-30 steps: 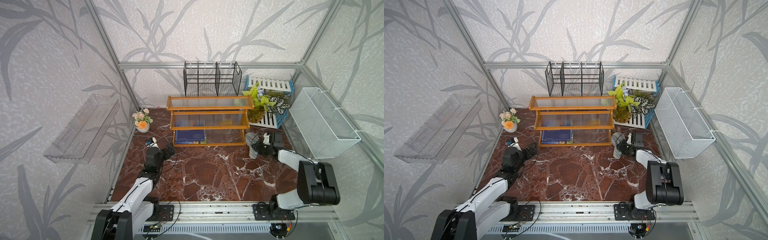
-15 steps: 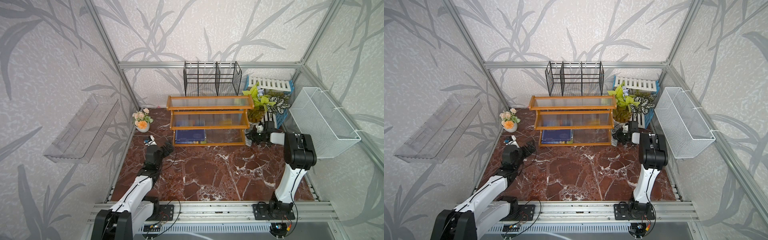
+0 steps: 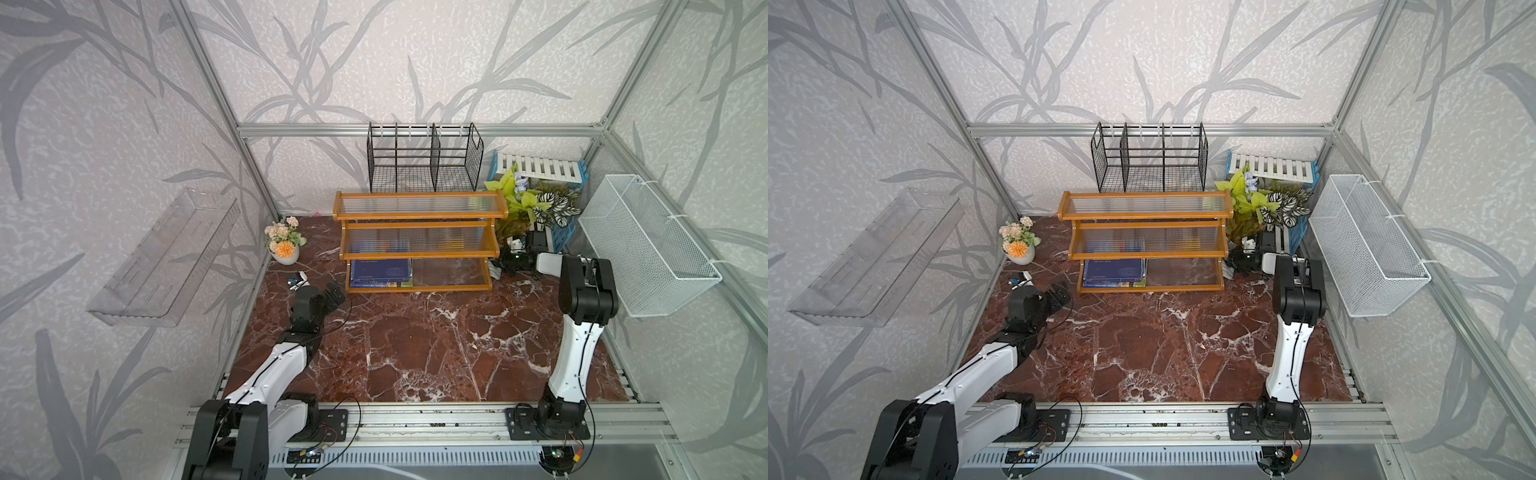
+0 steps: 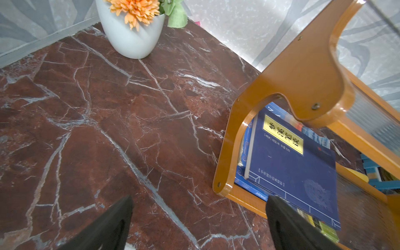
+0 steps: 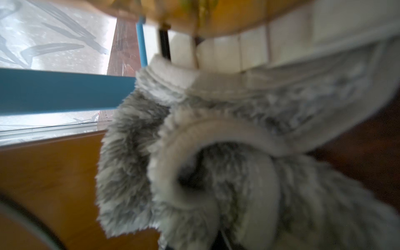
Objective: Wipe the bookshelf clean with a cloth
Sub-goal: Wipe the dust from the shelf.
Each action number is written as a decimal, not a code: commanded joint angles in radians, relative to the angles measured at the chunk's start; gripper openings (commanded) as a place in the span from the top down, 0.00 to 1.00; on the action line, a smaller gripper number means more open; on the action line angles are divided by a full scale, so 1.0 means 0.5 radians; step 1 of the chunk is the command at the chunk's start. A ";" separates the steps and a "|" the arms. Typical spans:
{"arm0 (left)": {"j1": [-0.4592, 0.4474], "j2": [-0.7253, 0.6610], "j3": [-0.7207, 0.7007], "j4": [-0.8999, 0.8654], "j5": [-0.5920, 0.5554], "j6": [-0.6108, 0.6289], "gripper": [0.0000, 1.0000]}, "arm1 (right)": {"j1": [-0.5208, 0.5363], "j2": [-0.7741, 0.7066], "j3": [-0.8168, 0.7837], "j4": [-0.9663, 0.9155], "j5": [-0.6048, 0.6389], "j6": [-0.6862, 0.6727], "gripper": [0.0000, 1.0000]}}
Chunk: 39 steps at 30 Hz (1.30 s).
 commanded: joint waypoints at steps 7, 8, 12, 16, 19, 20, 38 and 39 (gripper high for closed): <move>0.045 0.091 0.083 -0.068 0.009 -0.101 0.00 | 0.067 -0.206 -0.413 -0.102 0.086 -0.067 1.00; 0.050 0.079 0.080 -0.069 0.017 -0.098 0.00 | 0.068 -0.251 -0.476 -0.095 0.125 -0.061 1.00; 0.060 0.024 0.077 -0.102 0.041 -0.093 0.00 | 0.067 -0.434 -0.717 -0.074 0.236 -0.046 1.00; 0.062 -0.024 0.066 -0.128 0.055 -0.086 0.00 | 0.069 -0.613 -0.925 -0.064 0.311 -0.039 1.00; 0.062 -0.076 0.044 -0.148 0.068 -0.090 0.00 | 0.071 -0.781 -1.075 -0.092 0.391 -0.059 1.00; 0.062 -0.095 0.032 -0.155 0.076 -0.093 0.00 | 0.071 -0.839 -1.130 -0.101 0.412 -0.065 1.00; 0.042 -0.628 -0.151 -0.335 0.394 -0.140 0.00 | 1.002 -1.796 -1.480 -0.162 0.837 -0.183 1.00; 0.034 -0.675 -0.168 -0.346 0.399 -0.155 0.00 | 1.090 -1.772 -1.450 -0.146 0.823 -0.196 1.00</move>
